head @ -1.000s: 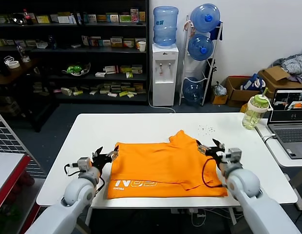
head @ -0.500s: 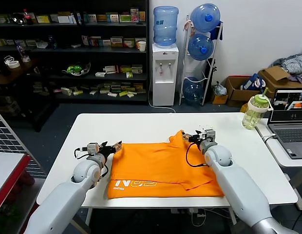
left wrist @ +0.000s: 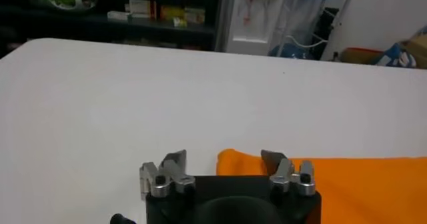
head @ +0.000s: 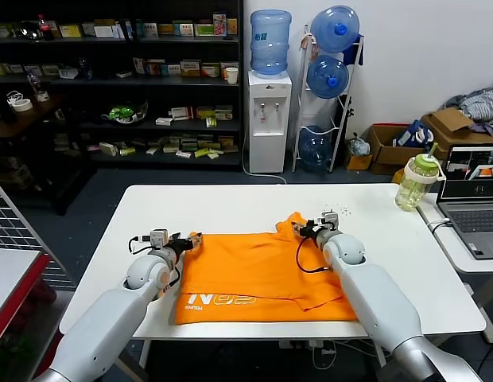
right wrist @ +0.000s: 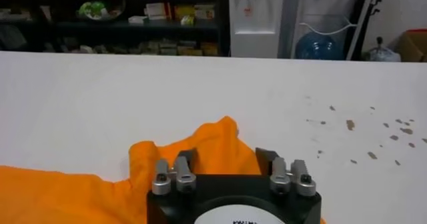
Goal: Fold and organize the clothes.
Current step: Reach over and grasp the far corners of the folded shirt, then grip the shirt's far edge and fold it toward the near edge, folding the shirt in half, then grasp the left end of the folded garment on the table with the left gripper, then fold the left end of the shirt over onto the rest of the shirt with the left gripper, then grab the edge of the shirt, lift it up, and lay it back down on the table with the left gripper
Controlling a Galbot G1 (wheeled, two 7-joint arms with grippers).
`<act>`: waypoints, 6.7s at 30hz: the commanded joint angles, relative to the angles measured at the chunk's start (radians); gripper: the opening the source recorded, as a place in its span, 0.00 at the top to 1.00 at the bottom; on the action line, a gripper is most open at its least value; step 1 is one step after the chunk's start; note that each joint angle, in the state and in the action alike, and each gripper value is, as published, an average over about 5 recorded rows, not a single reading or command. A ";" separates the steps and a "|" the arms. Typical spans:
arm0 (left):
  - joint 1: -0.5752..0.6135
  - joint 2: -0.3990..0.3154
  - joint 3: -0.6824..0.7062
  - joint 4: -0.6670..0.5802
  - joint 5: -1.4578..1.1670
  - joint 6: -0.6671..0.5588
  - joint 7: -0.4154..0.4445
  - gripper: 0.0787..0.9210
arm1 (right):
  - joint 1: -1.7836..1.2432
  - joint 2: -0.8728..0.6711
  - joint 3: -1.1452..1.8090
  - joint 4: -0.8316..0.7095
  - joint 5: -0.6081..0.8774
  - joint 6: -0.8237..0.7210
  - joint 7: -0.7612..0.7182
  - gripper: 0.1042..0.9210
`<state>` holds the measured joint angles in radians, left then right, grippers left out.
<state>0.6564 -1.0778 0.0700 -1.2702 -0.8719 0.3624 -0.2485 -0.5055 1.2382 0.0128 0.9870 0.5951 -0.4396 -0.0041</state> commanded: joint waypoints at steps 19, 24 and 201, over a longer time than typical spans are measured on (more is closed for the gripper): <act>0.061 0.012 -0.031 -0.125 0.008 -0.042 -0.014 0.92 | -0.101 -0.082 0.040 0.244 0.043 0.110 0.002 0.98; 0.133 0.062 -0.061 -0.255 -0.012 -0.039 -0.042 0.99 | -0.212 -0.171 0.073 0.435 0.110 0.034 0.065 0.98; 0.419 0.519 -0.271 -0.400 -0.410 0.074 0.025 0.16 | -0.941 -0.274 0.434 1.043 0.159 -0.121 0.284 0.12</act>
<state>1.0373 -0.7205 -0.1108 -1.9209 -1.3226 0.4549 -0.5804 -1.4505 0.9650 0.4486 2.0318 0.7531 -0.5597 0.2796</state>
